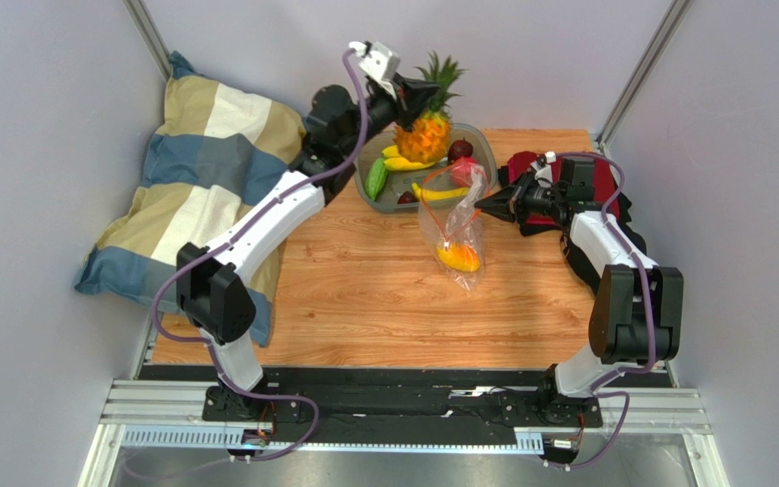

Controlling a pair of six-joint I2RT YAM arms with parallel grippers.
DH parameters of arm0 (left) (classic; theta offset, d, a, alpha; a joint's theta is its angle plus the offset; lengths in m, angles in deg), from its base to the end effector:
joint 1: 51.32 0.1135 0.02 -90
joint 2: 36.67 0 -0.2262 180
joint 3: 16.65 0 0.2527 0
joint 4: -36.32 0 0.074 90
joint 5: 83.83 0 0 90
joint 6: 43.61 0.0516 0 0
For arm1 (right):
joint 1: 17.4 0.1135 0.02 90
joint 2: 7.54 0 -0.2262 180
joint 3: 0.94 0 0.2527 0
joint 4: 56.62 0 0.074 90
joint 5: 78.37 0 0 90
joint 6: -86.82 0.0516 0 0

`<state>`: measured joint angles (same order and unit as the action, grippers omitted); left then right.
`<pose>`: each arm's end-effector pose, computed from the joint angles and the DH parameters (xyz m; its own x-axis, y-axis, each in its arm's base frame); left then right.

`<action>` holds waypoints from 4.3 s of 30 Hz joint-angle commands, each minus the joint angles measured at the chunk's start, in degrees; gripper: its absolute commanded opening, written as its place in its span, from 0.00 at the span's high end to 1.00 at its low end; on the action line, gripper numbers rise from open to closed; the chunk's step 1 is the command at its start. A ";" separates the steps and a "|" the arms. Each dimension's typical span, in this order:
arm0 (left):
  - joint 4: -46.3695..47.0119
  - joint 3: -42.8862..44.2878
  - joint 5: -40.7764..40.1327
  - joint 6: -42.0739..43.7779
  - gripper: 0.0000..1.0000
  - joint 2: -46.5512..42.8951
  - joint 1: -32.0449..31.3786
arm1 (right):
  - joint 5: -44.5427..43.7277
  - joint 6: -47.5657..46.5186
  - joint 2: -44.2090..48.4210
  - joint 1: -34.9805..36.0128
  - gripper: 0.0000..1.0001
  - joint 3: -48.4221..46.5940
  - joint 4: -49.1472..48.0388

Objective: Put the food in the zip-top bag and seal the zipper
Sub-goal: Place the fake fruit in the zipper food storage bag.

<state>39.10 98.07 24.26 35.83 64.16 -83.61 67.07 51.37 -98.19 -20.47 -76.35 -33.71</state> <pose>0.3513 -0.2410 0.4316 0.0992 -0.2688 -0.9581 0.7908 0.6057 -0.0880 0.3494 0.0238 0.2095 -0.8598 0.5089 -0.0417 0.1450 0.3217 0.9357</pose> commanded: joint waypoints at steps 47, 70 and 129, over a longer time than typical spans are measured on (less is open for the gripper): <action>12.56 -27.52 10.48 4.35 0.45 -4.33 -3.92 | 7.75 1.27 1.00 -5.45 1.00 3.13 -4.51; -11.40 -18.92 14.43 -24.76 0.59 13.59 -3.39 | 0.64 -34.24 -1.28 -11.87 1.00 0.50 31.61; -18.80 7.38 10.04 -50.26 0.69 37.24 -11.56 | 5.81 -35.21 -1.64 -6.77 1.00 -0.73 31.79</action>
<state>20.70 106.99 34.03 -14.77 104.42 -95.04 69.37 17.27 -101.16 -27.99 -74.86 -2.07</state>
